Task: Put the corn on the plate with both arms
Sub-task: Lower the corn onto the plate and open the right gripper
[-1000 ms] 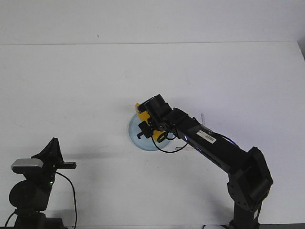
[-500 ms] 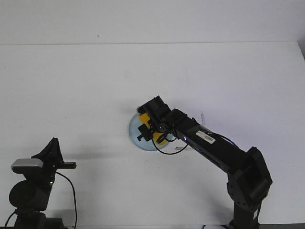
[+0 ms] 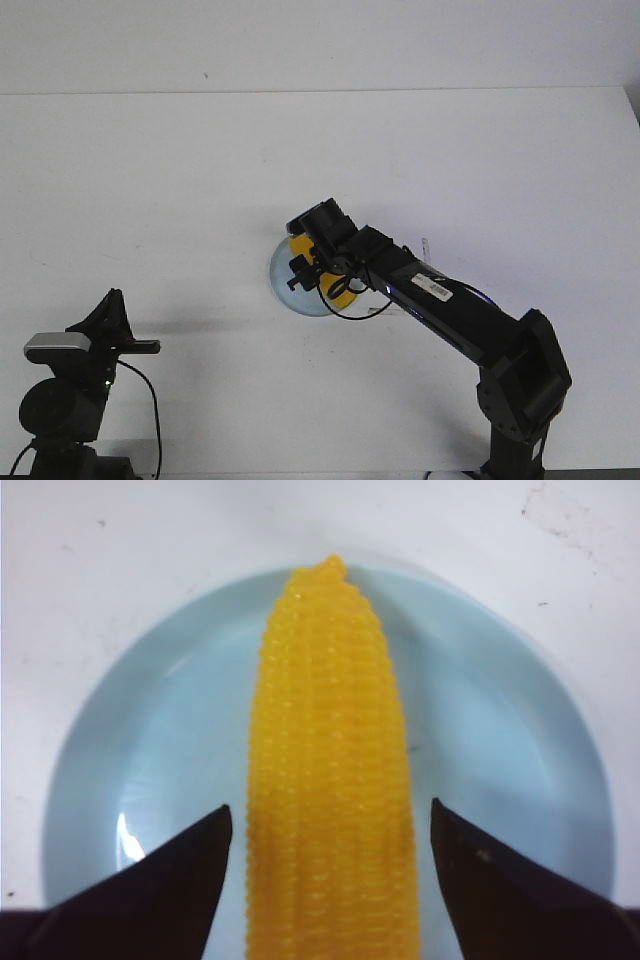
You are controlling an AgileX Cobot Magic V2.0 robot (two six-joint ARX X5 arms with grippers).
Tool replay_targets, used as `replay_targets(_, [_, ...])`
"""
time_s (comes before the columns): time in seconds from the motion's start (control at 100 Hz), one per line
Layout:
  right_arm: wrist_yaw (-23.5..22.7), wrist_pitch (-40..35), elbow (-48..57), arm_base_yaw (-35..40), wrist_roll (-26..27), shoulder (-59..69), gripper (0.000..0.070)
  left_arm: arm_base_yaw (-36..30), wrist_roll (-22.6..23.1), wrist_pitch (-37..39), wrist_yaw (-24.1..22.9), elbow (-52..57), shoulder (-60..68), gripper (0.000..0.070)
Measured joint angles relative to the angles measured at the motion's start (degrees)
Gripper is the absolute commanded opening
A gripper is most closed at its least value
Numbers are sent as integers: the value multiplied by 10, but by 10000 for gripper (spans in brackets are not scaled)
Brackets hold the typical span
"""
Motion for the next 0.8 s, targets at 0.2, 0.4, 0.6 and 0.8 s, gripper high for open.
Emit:
replay_targets(0.2, [2,24,16,-1,-18,-49,217,0,0,0,0,0,0,1])
replay_targets(0.4, [-2,24,20,-1,-68,-71,93,0,0,0,0,0,0,1])
replay_targets(0.6, [-14,25,6,-12,-87,-104,15,0,0,0,0,0,0,1])
replay_targets(0.8, [-16,34,-34,-25,-104,-158,15,0,0,0,0,0,0,1])
